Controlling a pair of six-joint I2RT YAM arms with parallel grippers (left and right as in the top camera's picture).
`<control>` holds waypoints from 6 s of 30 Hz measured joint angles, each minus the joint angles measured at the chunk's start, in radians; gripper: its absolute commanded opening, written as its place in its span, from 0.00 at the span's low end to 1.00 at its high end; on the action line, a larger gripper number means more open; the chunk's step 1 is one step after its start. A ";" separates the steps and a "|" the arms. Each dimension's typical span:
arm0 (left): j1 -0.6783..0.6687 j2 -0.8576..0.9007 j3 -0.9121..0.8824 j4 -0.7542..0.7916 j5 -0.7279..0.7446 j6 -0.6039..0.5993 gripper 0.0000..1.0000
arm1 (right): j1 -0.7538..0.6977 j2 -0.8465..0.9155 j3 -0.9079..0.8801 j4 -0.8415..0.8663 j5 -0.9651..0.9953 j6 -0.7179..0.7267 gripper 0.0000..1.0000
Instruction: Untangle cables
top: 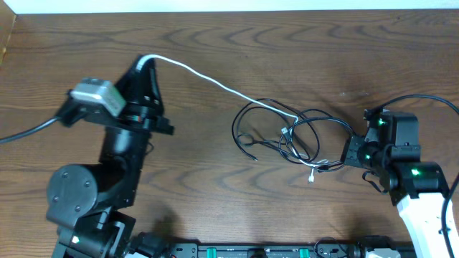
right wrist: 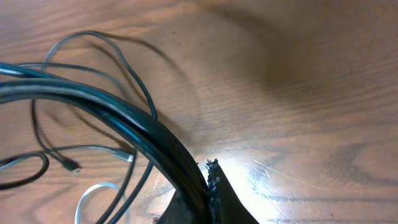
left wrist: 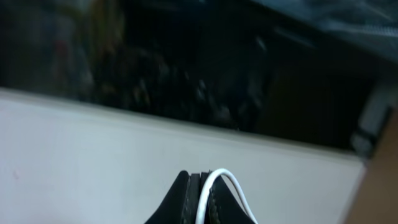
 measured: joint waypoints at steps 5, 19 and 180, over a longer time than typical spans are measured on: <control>0.103 0.000 0.003 0.070 0.001 0.000 0.08 | 0.000 0.079 0.000 0.000 0.015 0.038 0.01; 0.268 0.001 0.023 -0.081 0.014 -0.098 0.08 | -0.001 0.190 0.000 0.106 -0.135 0.010 0.01; -0.021 0.771 -0.241 0.214 1.044 -0.723 0.07 | 0.059 0.190 0.000 0.294 -0.760 -0.311 0.57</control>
